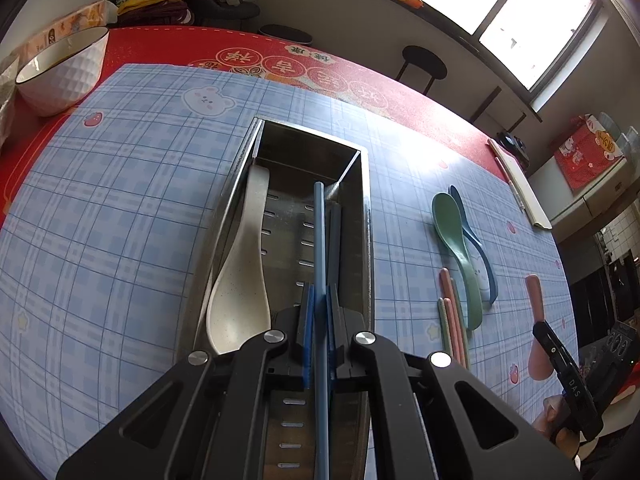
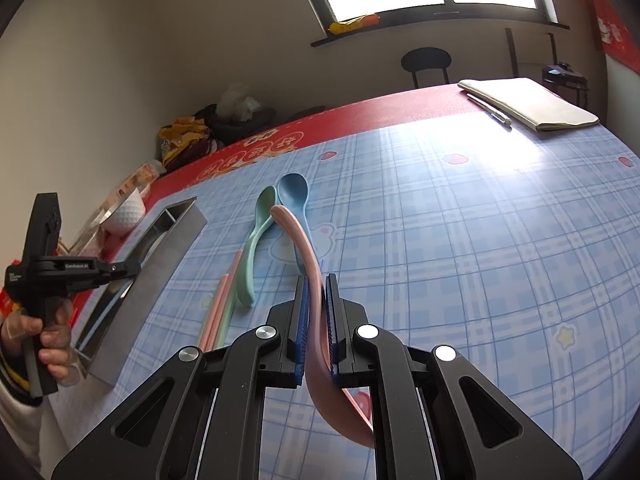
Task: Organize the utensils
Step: 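Lift the blue chopstick with the left gripper toward the steel tray while the right gripper lifts the pink spoon, then lower the blue chopstick into the steel tray and open the left gripper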
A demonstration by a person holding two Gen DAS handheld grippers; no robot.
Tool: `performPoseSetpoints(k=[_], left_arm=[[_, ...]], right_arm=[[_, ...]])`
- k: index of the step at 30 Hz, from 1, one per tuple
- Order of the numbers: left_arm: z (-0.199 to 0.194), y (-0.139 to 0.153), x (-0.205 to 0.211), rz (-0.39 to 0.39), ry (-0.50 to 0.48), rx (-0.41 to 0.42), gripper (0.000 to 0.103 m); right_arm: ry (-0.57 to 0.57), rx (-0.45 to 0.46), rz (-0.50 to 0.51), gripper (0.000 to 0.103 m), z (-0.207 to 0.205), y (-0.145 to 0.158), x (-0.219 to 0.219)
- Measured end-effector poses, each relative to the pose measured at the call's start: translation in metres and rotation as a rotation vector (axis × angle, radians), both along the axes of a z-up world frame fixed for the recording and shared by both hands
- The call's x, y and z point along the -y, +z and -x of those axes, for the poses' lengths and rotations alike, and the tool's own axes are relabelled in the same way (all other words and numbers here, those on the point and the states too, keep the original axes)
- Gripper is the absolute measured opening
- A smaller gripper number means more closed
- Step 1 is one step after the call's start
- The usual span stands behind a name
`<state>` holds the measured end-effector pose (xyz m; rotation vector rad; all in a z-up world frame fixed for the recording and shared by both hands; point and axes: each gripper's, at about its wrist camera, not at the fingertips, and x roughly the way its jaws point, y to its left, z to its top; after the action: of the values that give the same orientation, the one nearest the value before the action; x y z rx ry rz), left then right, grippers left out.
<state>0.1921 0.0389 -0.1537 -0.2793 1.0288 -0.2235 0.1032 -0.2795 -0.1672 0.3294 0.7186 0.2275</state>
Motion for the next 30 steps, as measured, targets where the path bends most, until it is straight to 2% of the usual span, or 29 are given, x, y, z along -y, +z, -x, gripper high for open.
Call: performPoseSetpoints(k=[11,14,16,18,19,21,23,26,30], left_arm=[[-0.005,-0.009,0.007,0.015,-0.046,-0.049,0.007],[0.001,0.000,0.004,0.006,-0.065,-0.011,0.009],[0.011,0.012,0.006,-0.022,-0.100,0.047,0.015],[0.024,0.025,0.007,-0.074,-0.135,0.127,0.033],[0.031,0.030,0.006,-0.105,-0.147,0.170,0.037],[0.044,0.039,0.002,-0.157,-0.167,0.258,0.053],[0.055,0.043,-0.005,-0.190,-0.176,0.328,0.061],[0.064,0.042,-0.016,-0.213,-0.189,0.395,0.073],[0.066,0.030,-0.029,-0.238,-0.167,0.430,0.089]], right_arm=[[-0.001,-0.010,-0.006,0.009,-0.002,-0.001,0.000],[-0.001,-0.014,0.000,0.008,-0.002,-0.002,0.000],[-0.002,-0.017,0.006,0.008,-0.003,-0.002,-0.001],[-0.004,-0.020,0.012,0.008,-0.003,-0.002,-0.002],[-0.006,-0.021,0.014,0.008,-0.004,-0.003,-0.002],[-0.010,-0.023,0.018,0.008,-0.004,-0.003,-0.003],[-0.015,-0.028,0.025,0.008,-0.005,-0.003,-0.004],[-0.026,-0.039,0.042,0.008,-0.006,-0.004,-0.006],[-0.053,-0.054,0.068,0.008,-0.008,-0.004,-0.007]])
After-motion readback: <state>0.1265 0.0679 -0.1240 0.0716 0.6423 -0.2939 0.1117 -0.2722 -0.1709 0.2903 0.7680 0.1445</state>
